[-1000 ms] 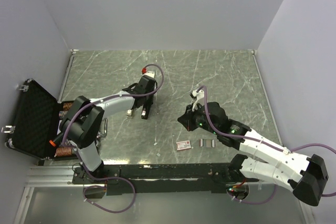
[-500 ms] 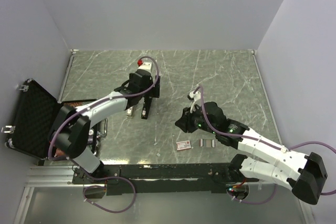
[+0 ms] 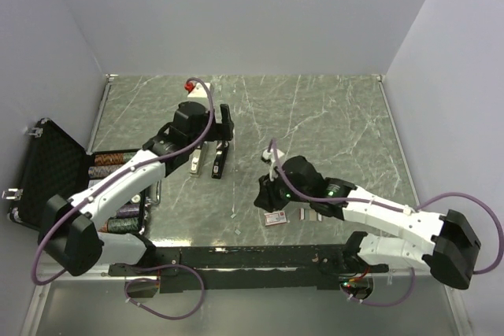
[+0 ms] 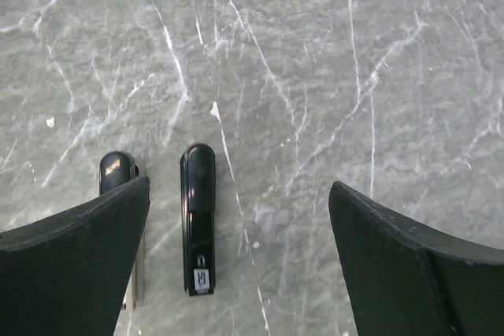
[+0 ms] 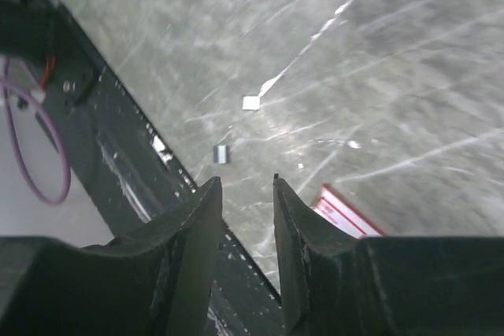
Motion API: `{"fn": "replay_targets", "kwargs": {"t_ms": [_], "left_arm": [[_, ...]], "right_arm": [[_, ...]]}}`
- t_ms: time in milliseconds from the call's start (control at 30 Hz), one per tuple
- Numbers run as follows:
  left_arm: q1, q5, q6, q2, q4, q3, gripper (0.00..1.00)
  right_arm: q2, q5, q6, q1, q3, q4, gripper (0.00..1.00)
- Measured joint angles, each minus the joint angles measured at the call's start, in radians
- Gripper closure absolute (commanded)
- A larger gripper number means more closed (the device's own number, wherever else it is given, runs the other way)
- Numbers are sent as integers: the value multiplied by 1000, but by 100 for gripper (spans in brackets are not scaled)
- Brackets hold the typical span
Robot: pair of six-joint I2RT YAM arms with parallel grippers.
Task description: Unload the staples from the stapler
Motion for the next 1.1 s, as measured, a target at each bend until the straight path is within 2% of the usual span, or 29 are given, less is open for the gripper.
{"fn": "replay_targets", "kwargs": {"t_ms": [100, 200, 500, 800, 1100], "left_arm": [[0, 18, -10, -35, -40, 0, 1], [0, 37, -11, -72, -69, 0, 0], [3, 11, -44, -236, -121, -26, 1], [5, -18, -35, -263, -254, -26, 1], [5, -74, -31, -419, -264, -86, 1]], "right_arm": [[60, -12, -19, 45, 27, -8, 56], [117, -8, -40, 99, 58, -22, 49], [277, 48, -70, 239, 124, -51, 41], [481, 175, -55, 327, 263, -74, 38], [575, 273, -13, 389, 315, -117, 37]]}}
